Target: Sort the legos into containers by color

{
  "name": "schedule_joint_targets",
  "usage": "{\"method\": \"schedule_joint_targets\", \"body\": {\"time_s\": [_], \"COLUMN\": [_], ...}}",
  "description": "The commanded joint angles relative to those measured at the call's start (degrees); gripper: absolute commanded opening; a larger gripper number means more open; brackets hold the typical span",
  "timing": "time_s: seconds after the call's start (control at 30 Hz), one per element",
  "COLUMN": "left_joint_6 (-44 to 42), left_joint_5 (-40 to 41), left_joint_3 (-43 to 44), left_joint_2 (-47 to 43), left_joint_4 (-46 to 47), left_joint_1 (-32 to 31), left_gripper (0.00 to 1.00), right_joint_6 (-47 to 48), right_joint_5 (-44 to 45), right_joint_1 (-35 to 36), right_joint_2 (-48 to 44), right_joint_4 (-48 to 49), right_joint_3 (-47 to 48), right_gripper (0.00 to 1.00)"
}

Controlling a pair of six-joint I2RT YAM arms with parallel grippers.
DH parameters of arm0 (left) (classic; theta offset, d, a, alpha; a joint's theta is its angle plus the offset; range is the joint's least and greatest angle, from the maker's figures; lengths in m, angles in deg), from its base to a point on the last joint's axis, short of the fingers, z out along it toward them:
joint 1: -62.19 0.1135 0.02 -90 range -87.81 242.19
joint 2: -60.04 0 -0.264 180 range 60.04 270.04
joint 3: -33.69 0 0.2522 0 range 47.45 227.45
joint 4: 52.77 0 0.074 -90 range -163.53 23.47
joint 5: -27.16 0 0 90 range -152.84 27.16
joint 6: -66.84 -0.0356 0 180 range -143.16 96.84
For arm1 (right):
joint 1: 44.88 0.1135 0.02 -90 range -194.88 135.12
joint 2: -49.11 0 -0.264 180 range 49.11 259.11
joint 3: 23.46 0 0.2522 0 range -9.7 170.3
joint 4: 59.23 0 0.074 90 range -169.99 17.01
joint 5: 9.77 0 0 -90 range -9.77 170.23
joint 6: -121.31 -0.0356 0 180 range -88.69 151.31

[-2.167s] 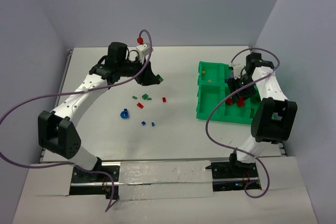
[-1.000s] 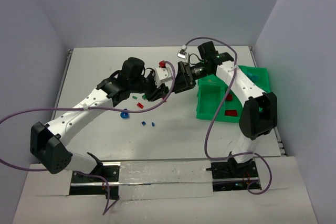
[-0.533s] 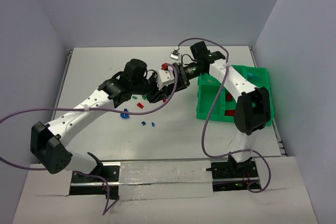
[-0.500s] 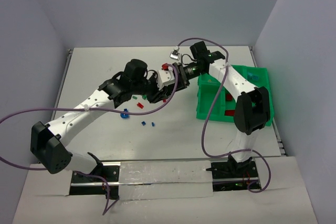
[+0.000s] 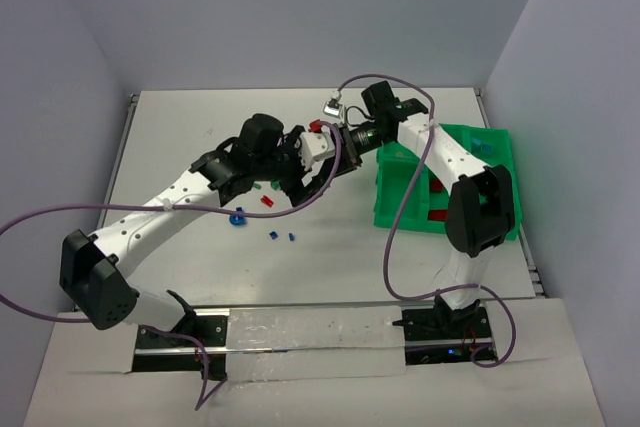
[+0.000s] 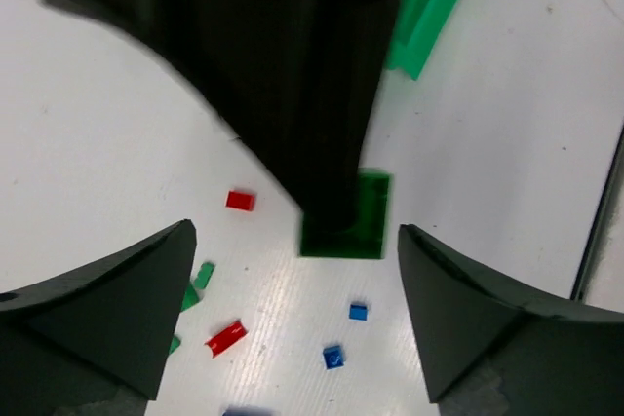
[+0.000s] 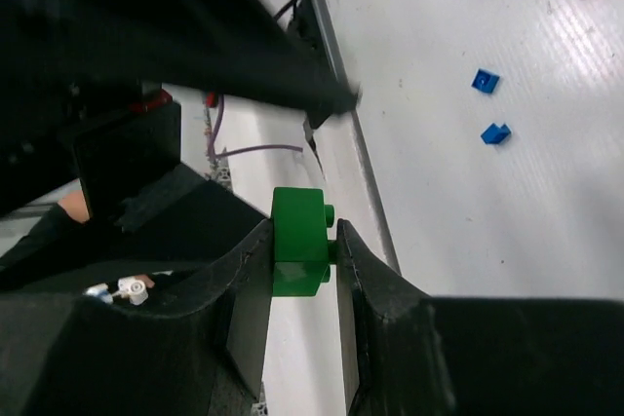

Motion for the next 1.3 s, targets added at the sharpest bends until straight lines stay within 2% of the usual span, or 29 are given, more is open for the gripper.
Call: {"method": "schedule_joint_targets", "body": {"time_s": [0.0, 0.03, 0.13, 0.27, 0.4, 0.6, 0.8, 1.03, 1.13, 1.27], "left_joint_6": [2.6, 3.2, 5.5, 6.6, 7.6, 10.1, 14.0, 14.6, 14.3, 14.0], "left_joint_5": [2.9, 2.3, -1.7, -4.8, -4.1, -4.0, -2.6, -0.9, 1.0, 4.1], "left_joint_3": [0.5, 0.2, -1.3, -3.4, -5.5, -5.2, -4.8, -4.3, -3.9, -4.0], "left_joint_2": [-1.1, -1.5, -3.5, -5.0, -5.4, -2.7, 0.3, 1.3, 1.8, 3.3], "left_joint_4": [0.3, 0.3, 0.2, 0.1, 0.9, 1.3, 3.5, 4.2, 3.5, 2.9], "left_joint_1": [2.4, 3.2, 9.0, 14.2, 16.3, 17.7, 18.2, 18.4, 18.5, 19.6], "left_gripper": [0.99, 0.99, 0.99, 0.99, 0.99, 0.99, 0.99, 0.99, 0.99, 0.99], "right_joint_6": [6.5, 6.6, 11.3, 15.2, 18.9, 25.3, 27.3, 26.4, 25.7, 25.2], "right_joint_5": [4.5, 5.8, 9.7, 20.3, 36.4, 53.6, 64.9, 66.8, 66.7, 67.4], "right_joint_1": [-3.3, -3.4, -11.0, -21.0, -30.3, -43.7, -48.7, -49.2, -49.2, -49.2], "right_joint_2": [-6.3, -6.4, -8.8, -14.7, -20.1, -25.3, -25.4, -21.8, -20.1, -17.8], "right_joint_4": [-4.2, -5.3, -8.9, -10.0, -10.3, -10.3, -6.8, -1.5, 0.6, 3.5], "right_joint_3": [-1.2, -1.2, -4.2, -8.8, -10.7, -12.2, -13.7, -17.0, -17.6, -18.9], "right_gripper": [0.0, 0.0, 0.0, 0.0, 0.0, 0.0, 0.0, 0.0, 0.04, 0.21]}}
